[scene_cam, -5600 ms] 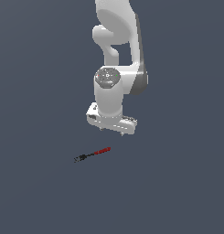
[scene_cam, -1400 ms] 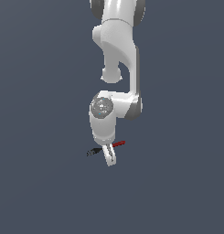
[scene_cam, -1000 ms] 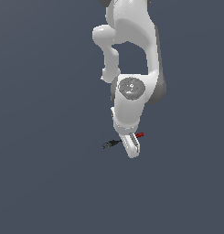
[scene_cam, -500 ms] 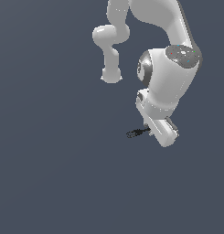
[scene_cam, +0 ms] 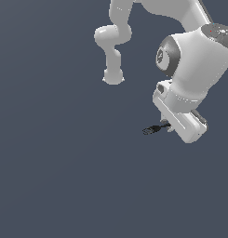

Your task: Pick up the object and move it to a goal position.

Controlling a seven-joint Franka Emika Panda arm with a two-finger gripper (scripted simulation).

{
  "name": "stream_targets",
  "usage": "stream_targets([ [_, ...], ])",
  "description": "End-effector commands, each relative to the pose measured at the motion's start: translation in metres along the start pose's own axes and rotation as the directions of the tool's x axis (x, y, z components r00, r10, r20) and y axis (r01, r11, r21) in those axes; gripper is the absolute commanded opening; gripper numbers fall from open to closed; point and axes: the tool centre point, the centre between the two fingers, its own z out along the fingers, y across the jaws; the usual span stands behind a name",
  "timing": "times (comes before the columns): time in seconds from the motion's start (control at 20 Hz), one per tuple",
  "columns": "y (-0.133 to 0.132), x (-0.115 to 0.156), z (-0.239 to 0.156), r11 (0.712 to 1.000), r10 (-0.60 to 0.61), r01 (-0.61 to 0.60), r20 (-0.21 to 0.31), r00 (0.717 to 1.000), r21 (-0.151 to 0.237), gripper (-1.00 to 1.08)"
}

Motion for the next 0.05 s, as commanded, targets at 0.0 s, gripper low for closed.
stream_targets([
  [0.0, -0.0008, -0.0018, -0.002, 1.0, 0.002, -0.002, 0.0, 1.0, -0.001, -1.0],
])
